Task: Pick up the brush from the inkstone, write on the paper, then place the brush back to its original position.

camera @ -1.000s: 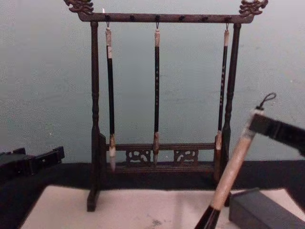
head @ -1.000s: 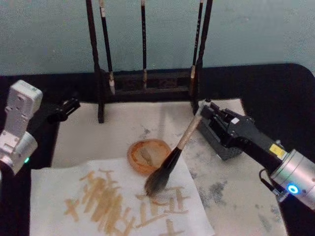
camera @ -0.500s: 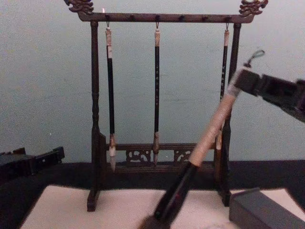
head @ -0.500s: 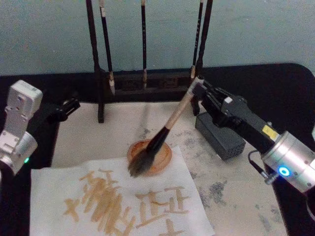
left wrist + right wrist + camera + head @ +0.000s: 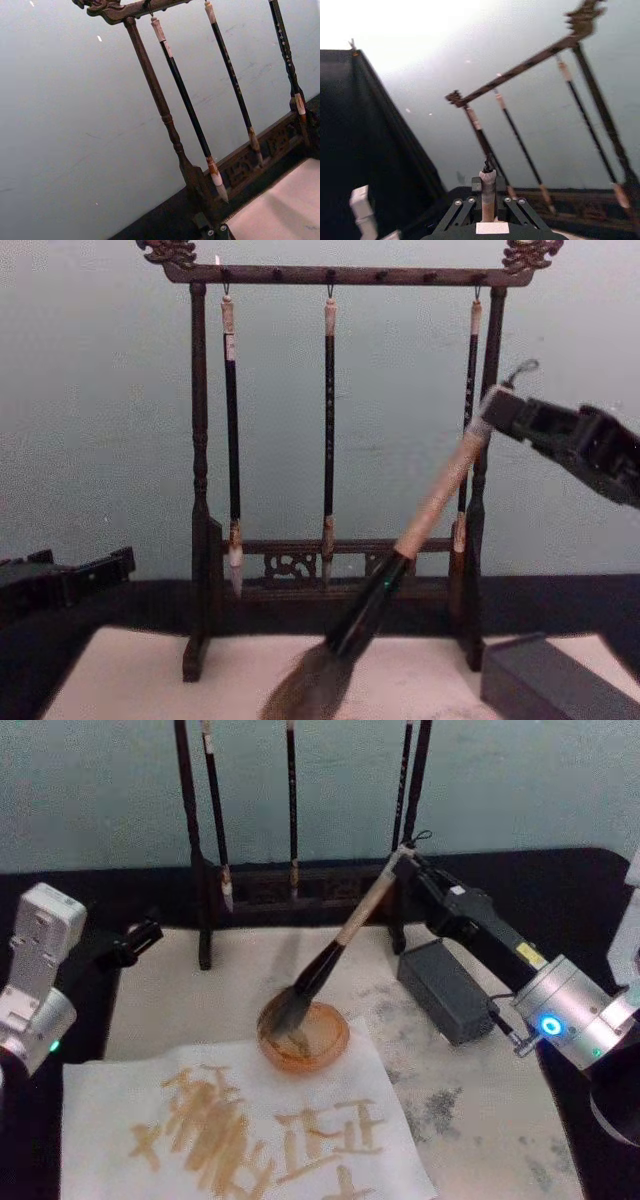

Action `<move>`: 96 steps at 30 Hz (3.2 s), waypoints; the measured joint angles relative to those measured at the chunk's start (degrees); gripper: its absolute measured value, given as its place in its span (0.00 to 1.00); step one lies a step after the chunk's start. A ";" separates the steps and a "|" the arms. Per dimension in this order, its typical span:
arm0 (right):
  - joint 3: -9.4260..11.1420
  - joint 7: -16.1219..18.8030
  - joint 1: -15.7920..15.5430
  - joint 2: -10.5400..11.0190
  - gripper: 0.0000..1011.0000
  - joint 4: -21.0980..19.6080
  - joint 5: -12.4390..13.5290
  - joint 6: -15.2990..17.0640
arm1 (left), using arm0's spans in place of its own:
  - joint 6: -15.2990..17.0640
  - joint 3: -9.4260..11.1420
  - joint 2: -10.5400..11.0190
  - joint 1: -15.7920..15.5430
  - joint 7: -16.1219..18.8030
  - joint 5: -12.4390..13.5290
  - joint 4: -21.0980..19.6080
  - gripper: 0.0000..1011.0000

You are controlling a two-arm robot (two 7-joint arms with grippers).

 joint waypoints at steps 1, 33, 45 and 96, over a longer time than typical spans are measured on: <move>0.08 0.04 0.27 -0.19 0.16 0.61 0.28 -0.04 | 0.00 0.00 0.00 0.00 0.00 0.00 0.00 0.99; 1.27 4.39 5.01 -2.92 0.16 16.11 9.38 0.28 | 0.00 0.00 0.00 0.00 0.00 0.00 0.00 0.99; 1.34 4.47 5.48 -3.11 0.16 18.22 11.07 0.47 | 0.00 0.00 0.00 0.00 0.00 0.00 0.00 0.99; 1.18 -2.47 5.29 -3.20 0.16 24.41 19.09 3.56 | 0.00 0.00 0.00 0.00 0.00 0.00 0.00 0.99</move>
